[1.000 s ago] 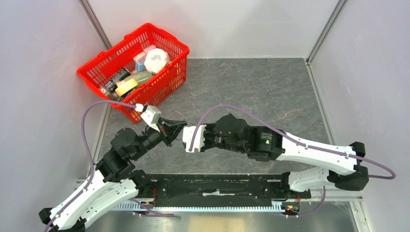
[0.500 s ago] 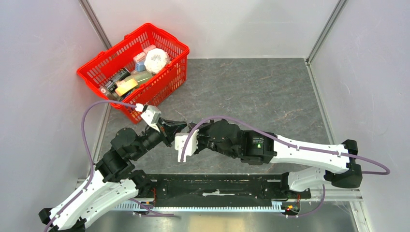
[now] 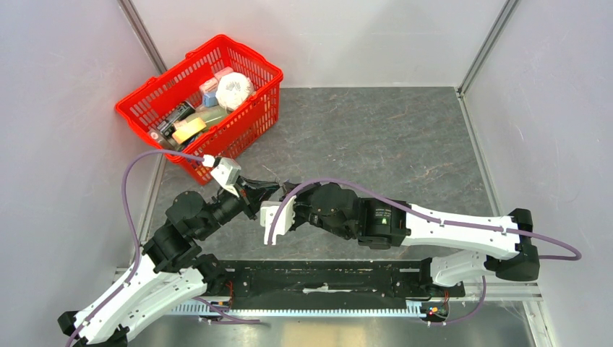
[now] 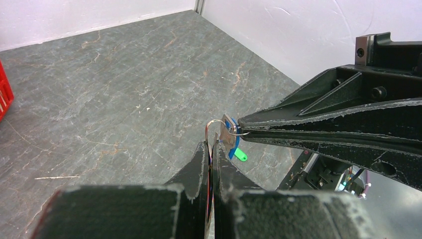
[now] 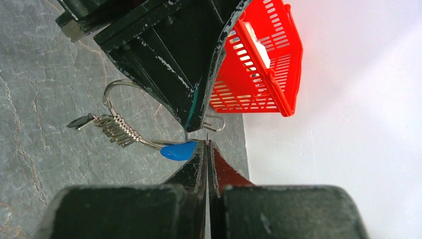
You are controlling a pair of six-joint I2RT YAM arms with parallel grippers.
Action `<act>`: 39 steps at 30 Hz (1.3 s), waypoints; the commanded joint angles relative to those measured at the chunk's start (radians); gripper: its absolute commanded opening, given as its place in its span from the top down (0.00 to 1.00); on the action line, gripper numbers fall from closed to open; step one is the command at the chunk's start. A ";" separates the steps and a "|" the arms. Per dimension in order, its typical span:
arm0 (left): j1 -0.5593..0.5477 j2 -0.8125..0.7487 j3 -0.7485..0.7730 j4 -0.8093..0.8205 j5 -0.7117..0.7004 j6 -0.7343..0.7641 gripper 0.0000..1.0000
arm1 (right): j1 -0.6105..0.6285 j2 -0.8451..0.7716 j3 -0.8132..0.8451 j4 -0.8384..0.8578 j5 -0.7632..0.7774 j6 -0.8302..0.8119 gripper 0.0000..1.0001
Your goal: Put the keys on the keyring
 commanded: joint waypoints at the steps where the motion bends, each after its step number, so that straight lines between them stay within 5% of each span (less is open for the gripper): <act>1: 0.001 0.002 0.043 0.023 -0.016 -0.023 0.98 | 0.009 0.008 0.003 0.063 0.016 -0.016 1.00; 39: 0.001 -0.007 0.044 0.023 0.011 -0.015 0.98 | 0.012 0.029 -0.013 0.193 0.112 -0.067 1.00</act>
